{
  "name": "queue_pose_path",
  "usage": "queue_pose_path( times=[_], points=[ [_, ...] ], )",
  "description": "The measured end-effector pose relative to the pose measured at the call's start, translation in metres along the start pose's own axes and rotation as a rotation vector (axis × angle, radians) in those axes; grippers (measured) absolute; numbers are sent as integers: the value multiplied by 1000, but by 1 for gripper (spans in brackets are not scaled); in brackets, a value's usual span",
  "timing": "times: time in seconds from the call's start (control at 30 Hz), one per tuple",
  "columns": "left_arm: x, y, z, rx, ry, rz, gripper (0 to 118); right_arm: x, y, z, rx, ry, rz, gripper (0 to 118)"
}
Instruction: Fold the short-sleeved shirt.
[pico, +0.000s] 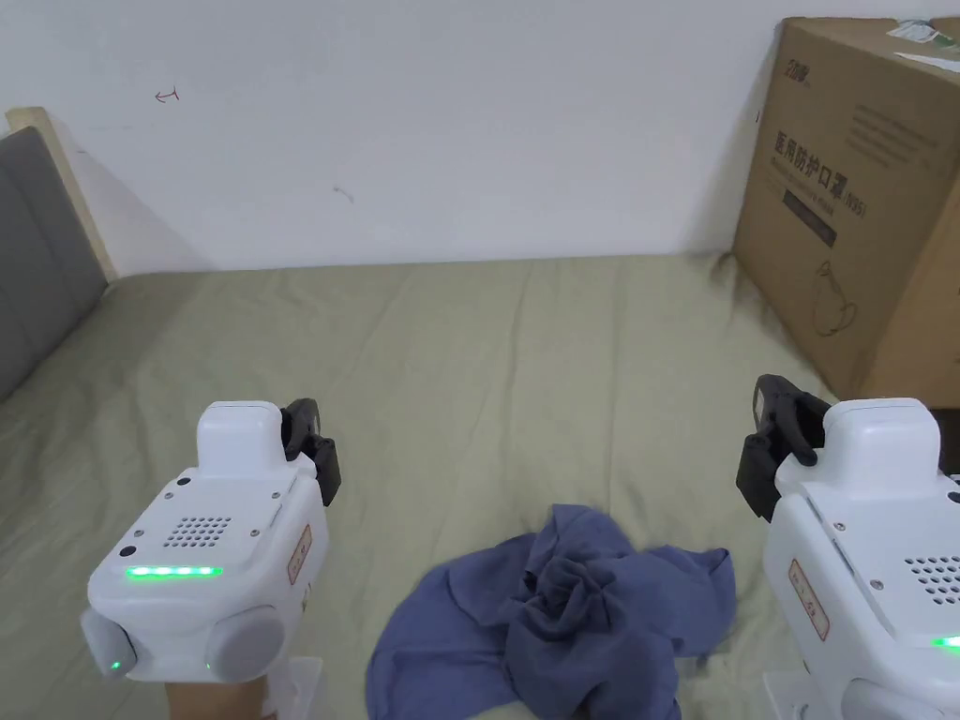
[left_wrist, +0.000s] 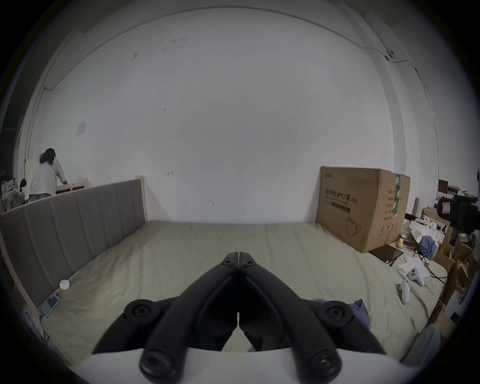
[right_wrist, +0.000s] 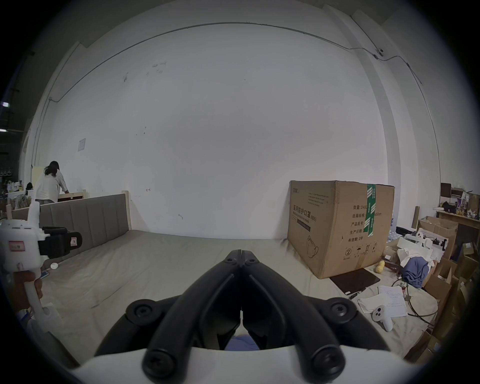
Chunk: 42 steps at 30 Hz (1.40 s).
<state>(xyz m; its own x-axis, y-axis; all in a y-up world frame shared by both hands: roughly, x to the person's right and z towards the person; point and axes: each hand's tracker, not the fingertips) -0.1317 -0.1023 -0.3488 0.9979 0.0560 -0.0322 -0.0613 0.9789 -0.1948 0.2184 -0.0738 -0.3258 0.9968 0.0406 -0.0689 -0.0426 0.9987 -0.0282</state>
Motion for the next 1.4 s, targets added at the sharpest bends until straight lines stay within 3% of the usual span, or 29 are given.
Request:
queue_pose_path(
  times=[0.17,0.4,0.43,0.47,0.5,0.53,0.57,0.6,0.63,0.67,0.83,0.9,1.0,1.03,1.07,1.1,1.3,1.33,1.4],
  points=[
    [-5,-22,-31,-298,-29,129,0,0,-6,-3,-15,-1,-7,0],
    [-4,-116,-57,-656,-71,311,2,3,-25,-12,-61,5,-14,0],
    [-4,-127,-57,-671,-60,329,11,3,-27,-12,-69,6,-14,0],
    [-2,-139,-59,-696,-53,316,44,4,-30,-14,-78,5,-13,0],
    [2,-148,-60,-717,-39,299,66,5,-33,-15,-85,4,-13,0],
    [5,-157,-61,-742,-22,284,77,6,-35,-16,-92,2,-14,0],
    [9,-163,-60,-787,-11,266,77,7,-38,-17,-101,-2,-17,0],
    [12,-172,-60,-818,2,259,103,9,-42,-19,-112,-3,-23,0],
    [15,-178,-60,-826,2,266,115,10,-44,-20,-120,-4,-26,0],
    [18,-183,-60,-831,0,263,117,11,-47,-22,-127,-4,-27,0],
    [32,-200,-71,-889,85,176,111,20,-59,-27,-162,-12,-33,0],
    [40,-205,-76,-913,110,152,67,24,-63,-28,-173,-17,-35,0],
    [47,-204,-74,-895,123,121,53,31,-69,-30,-194,-27,-37,0],
    [48,-202,-73,-892,101,113,42,33,-71,-31,-200,-34,-36,0],
    [49,-200,-72,-881,86,90,12,36,-74,-32,-205,-43,-37,0],
    [46,-197,-69,-862,70,94,2,40,-77,-35,-218,-51,-44,0],
    [31,-168,-63,-790,-13,224,2,58,-105,-77,-403,-60,-56,1],
    [30,-162,-62,-773,-32,238,2,60,-112,-87,-440,-71,-49,5],
    [30,-147,-60,-749,-59,246,2,64,-130,-111,-516,-68,-68,27]
  ],
)
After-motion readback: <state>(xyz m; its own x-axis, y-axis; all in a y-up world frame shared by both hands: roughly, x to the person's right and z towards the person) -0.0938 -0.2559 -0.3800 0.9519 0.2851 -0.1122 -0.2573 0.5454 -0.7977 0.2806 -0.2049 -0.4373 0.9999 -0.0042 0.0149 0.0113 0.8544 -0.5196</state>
